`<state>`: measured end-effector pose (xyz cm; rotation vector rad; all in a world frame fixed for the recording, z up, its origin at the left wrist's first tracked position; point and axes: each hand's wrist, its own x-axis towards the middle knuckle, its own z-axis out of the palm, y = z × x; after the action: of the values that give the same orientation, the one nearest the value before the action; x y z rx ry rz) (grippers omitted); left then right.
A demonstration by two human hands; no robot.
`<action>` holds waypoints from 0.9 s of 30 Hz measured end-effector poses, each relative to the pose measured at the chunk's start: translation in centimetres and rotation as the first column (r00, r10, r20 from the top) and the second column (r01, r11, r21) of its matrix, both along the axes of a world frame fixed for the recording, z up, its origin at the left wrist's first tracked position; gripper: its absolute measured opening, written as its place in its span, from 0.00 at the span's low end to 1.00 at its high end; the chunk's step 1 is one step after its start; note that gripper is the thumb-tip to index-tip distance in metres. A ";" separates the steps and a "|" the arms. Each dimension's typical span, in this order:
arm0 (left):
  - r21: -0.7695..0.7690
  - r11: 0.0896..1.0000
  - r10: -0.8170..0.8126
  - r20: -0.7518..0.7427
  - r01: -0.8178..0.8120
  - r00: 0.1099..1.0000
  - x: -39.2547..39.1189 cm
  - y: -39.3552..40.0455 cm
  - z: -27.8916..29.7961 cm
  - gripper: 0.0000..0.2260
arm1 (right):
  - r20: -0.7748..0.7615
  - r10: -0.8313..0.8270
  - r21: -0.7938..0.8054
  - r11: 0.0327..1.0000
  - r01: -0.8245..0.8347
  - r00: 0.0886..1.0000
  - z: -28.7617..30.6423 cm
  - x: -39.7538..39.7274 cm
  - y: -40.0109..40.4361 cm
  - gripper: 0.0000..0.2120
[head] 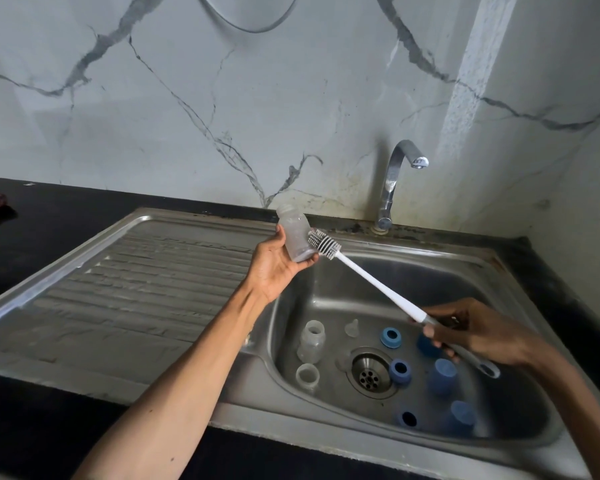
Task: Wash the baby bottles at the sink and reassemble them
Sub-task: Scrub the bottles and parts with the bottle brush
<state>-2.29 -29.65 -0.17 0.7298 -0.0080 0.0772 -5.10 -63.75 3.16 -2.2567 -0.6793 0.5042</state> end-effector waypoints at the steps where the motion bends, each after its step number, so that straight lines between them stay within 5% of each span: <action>1: 0.026 1.000 -0.011 -0.002 0.011 1.000 0.0 -0.1 -0.2 0.18 | 0.011 -0.007 -0.011 1.000 0.007 1.000 0.2 0.0 -0.2 0.09; 8: 0.192 0.979 -0.072 0.009 0.069 0.997 0.1 -2.1 -1.0 0.34 | 0.151 -0.110 0.105 0.990 0.094 0.982 -1.0 -0.1 2.1 0.05; 17: 0.027 0.996 0.081 0.028 -0.082 0.996 0.0 -0.4 0.0 0.42 | 0.057 -0.095 0.121 0.989 0.088 0.994 0.3 0.0 0.1 0.12; 19: -0.022 0.994 0.109 -0.018 -0.110 0.994 -0.2 -0.8 0.1 0.37 | 0.062 -0.105 0.123 0.988 0.097 0.993 0.1 -0.1 0.2 0.11; 23: -0.025 0.981 0.186 -0.133 -0.190 0.974 -0.7 -1.5 0.7 0.08 | 0.040 -0.111 0.130 0.986 0.105 0.993 -0.2 -0.2 0.8 0.12; 27: -0.075 0.977 0.190 -0.124 -0.200 0.974 -0.5 -1.4 0.6 0.12 | 0.005 -0.114 0.155 0.982 0.112 0.993 -0.2 -0.4 1.0 0.10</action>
<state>-2.80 -31.02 0.45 0.6449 0.1776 0.2221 -5.53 -62.75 3.00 -2.1406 -0.5735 0.3680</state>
